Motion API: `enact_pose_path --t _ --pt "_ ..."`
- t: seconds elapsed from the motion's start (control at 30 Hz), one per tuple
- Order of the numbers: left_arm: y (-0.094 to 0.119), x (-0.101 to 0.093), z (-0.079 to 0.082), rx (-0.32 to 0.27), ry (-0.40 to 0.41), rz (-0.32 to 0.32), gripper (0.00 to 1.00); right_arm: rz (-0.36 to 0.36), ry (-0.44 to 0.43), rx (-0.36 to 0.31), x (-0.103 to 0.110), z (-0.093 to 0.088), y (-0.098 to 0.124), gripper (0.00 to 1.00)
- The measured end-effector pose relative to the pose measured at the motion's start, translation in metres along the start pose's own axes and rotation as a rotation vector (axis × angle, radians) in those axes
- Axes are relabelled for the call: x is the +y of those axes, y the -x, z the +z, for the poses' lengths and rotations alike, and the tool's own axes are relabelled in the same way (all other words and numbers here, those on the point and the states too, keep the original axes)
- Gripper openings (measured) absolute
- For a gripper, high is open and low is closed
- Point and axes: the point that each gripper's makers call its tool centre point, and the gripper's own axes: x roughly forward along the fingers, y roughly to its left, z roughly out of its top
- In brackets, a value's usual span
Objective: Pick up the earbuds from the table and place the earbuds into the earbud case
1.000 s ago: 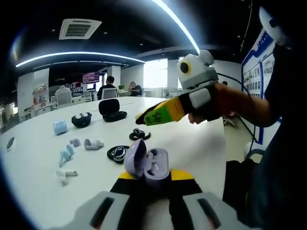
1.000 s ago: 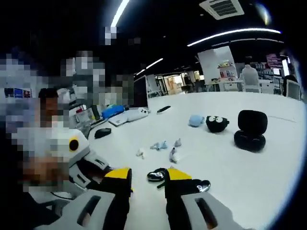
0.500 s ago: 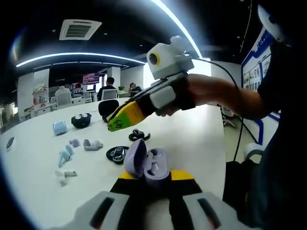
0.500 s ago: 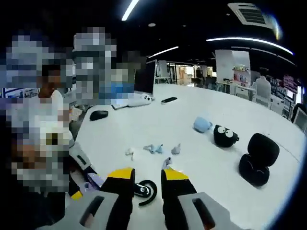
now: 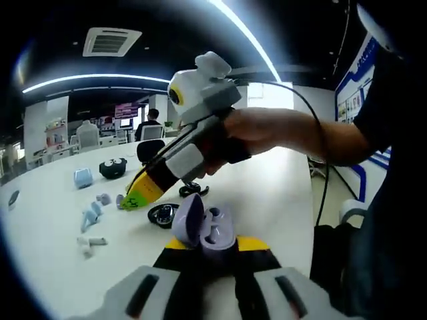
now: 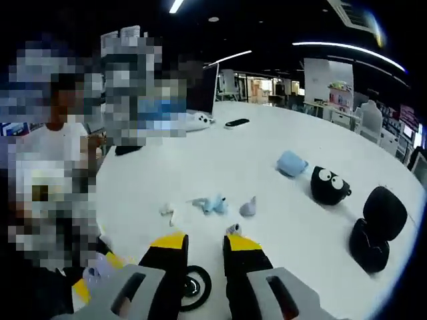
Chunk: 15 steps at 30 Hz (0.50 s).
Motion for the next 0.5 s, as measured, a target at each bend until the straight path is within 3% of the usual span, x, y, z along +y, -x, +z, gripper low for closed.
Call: enact_pose_path --t 0.33,0.5 --pt "0.000 0.000 0.000 -0.001 -0.002 0.000 0.19 -0.050 0.048 0.034 -0.012 -0.003 -0.004 0.20" --pt "0.001 0.000 0.000 -0.002 -0.004 0.003 0.19 -0.099 0.160 0.068 -0.018 -0.004 -0.007 0.19"
